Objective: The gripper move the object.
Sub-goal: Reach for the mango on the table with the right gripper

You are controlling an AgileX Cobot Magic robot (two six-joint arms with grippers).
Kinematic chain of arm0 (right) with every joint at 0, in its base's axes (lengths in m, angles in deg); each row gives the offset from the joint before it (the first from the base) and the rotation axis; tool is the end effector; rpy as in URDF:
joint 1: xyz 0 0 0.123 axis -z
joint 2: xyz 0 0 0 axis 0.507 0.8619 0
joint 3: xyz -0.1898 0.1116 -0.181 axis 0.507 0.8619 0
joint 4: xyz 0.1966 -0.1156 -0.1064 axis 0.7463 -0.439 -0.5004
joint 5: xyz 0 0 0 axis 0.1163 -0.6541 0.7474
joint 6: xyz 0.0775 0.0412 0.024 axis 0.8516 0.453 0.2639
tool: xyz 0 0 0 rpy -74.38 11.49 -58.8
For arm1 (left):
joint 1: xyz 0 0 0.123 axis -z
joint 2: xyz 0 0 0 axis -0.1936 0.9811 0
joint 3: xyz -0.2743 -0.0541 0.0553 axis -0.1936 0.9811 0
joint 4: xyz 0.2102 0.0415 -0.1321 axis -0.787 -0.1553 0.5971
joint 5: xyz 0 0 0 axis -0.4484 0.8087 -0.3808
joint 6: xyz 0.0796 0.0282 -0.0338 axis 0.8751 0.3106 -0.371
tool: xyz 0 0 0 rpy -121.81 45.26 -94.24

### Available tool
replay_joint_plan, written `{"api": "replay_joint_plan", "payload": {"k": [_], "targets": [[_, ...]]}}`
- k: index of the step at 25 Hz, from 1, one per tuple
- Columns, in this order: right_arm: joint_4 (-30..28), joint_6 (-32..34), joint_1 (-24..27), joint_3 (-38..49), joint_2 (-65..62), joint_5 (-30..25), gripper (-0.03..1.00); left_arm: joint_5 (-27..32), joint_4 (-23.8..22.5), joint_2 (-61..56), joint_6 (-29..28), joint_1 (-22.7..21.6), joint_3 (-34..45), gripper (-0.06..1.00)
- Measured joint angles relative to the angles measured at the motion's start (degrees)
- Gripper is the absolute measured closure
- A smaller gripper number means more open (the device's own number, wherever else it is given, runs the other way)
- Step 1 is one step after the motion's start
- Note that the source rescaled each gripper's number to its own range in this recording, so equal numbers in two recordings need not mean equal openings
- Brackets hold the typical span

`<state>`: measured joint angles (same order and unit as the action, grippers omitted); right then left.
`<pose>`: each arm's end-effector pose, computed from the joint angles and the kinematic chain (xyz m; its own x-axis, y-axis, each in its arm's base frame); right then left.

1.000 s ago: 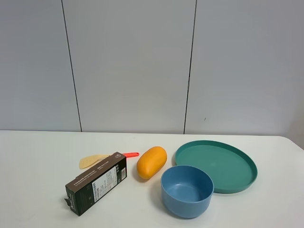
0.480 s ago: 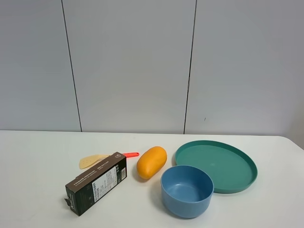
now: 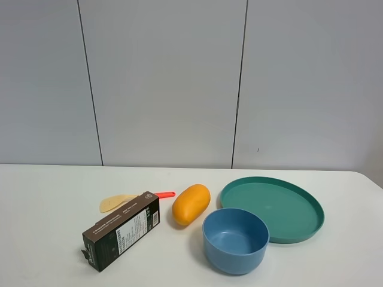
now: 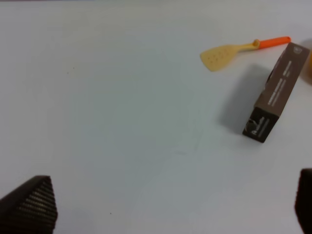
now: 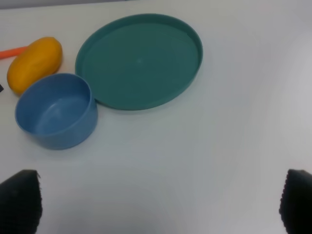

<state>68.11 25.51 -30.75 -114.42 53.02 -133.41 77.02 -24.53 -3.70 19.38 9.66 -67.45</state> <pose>0.0040 0.0117 0.2949 -0.4968 0.0376 -0.8671 -0.0967 0.9904 0.0984 -0.0065 -0.0054 0.2805 -0.4360 0.0166 -0.8998 0.0380 0.9993 0.0001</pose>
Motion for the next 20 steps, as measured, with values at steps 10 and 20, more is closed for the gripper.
{"api": "replay_joint_plan", "payload": {"k": [10,20], "targets": [[1.50,2.71,0.00,-15.01,22.75,-0.27,-0.03,0.00,0.00,0.00,0.00,0.00,0.00,-0.06],[1.78,2.29,0.00,-22.32,41.96,3.63,-0.03,0.00,0.00,0.00,0.00,0.00,0.00,-0.06]]}}
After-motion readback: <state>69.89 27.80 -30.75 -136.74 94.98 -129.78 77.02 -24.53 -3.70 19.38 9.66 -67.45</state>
